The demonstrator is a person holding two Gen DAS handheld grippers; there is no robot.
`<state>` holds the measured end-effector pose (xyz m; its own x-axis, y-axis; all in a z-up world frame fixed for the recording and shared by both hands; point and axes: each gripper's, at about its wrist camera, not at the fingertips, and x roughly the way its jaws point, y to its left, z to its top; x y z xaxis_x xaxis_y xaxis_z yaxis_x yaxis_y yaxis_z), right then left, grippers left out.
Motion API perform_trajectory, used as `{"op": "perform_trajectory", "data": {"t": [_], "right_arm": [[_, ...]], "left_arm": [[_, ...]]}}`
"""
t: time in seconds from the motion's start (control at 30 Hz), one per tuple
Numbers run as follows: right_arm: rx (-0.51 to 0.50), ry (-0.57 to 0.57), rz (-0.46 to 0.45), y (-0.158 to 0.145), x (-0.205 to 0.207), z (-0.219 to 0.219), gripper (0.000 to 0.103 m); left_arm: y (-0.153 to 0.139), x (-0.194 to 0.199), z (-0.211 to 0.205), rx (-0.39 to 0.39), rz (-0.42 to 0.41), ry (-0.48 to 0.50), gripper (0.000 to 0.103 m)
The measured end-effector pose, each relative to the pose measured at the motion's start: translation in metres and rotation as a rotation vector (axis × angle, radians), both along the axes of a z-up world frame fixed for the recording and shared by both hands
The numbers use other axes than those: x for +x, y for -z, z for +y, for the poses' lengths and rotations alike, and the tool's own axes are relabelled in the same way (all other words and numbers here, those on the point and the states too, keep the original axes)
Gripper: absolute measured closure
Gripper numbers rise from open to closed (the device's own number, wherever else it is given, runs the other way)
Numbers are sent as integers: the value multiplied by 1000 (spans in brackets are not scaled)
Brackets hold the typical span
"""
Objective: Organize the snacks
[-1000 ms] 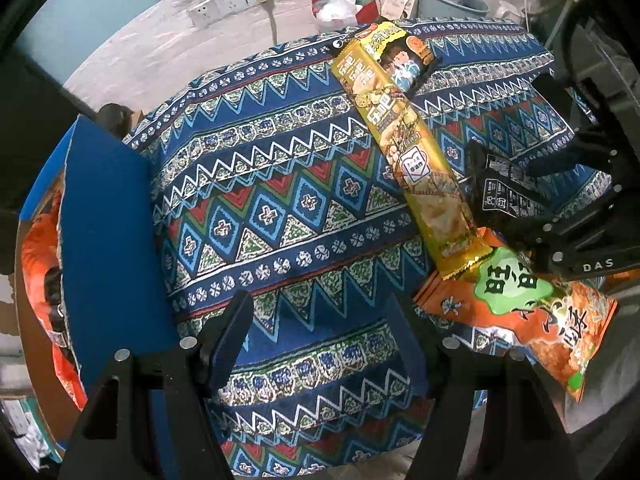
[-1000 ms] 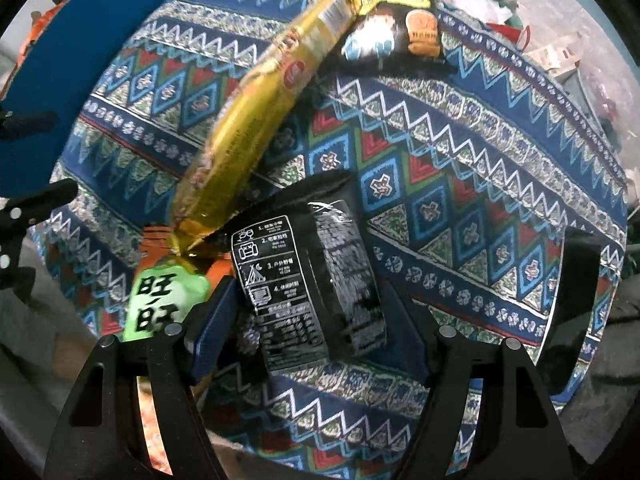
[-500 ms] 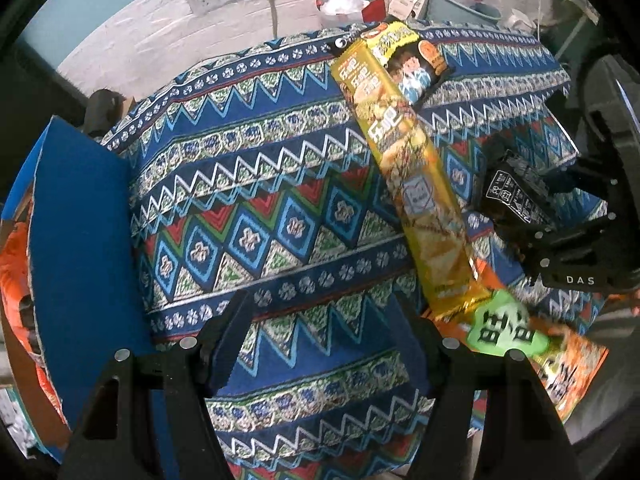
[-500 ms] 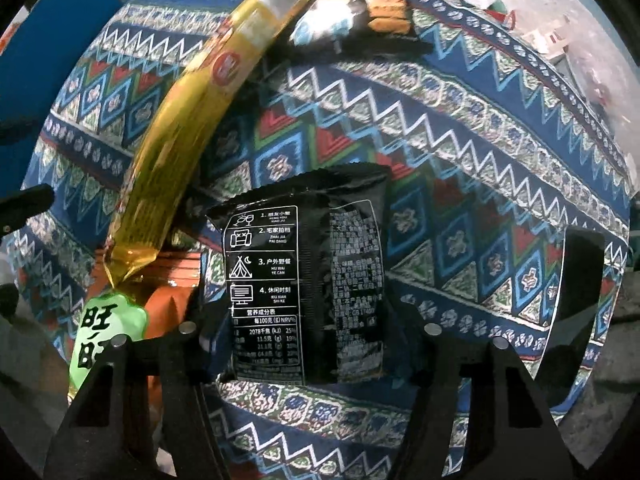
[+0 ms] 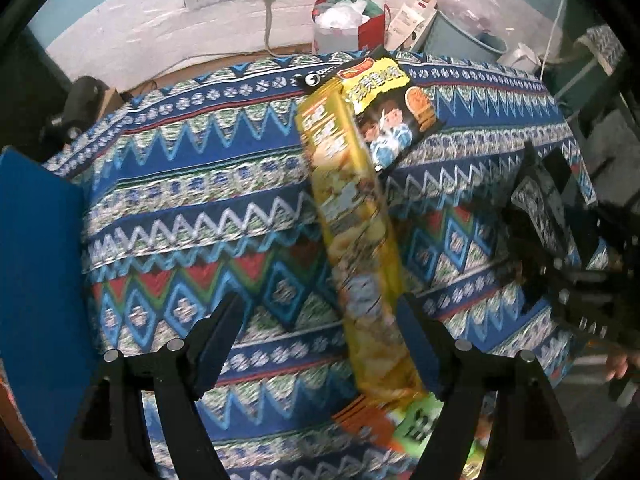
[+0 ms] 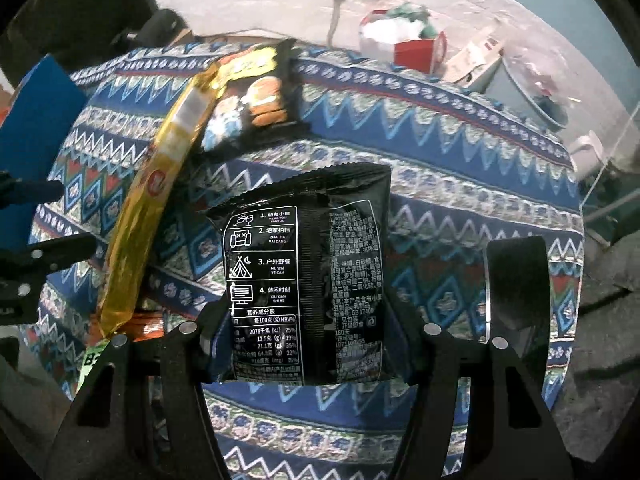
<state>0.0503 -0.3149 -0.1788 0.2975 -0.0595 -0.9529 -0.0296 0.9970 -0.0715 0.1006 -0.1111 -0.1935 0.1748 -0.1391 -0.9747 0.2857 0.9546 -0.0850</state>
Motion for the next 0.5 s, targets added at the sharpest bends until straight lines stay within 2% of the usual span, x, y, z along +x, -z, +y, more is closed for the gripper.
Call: {"op": "perform_trajectory", "data": {"t": [0.13, 0.5], "right_arm": [[12, 14, 4, 6, 3, -1, 40], [40, 19, 3, 8, 4, -8, 40]], "left_arm": [[6, 13, -12, -46, 13, -21, 23], [34, 36, -31, -50, 34, -62, 23]]}}
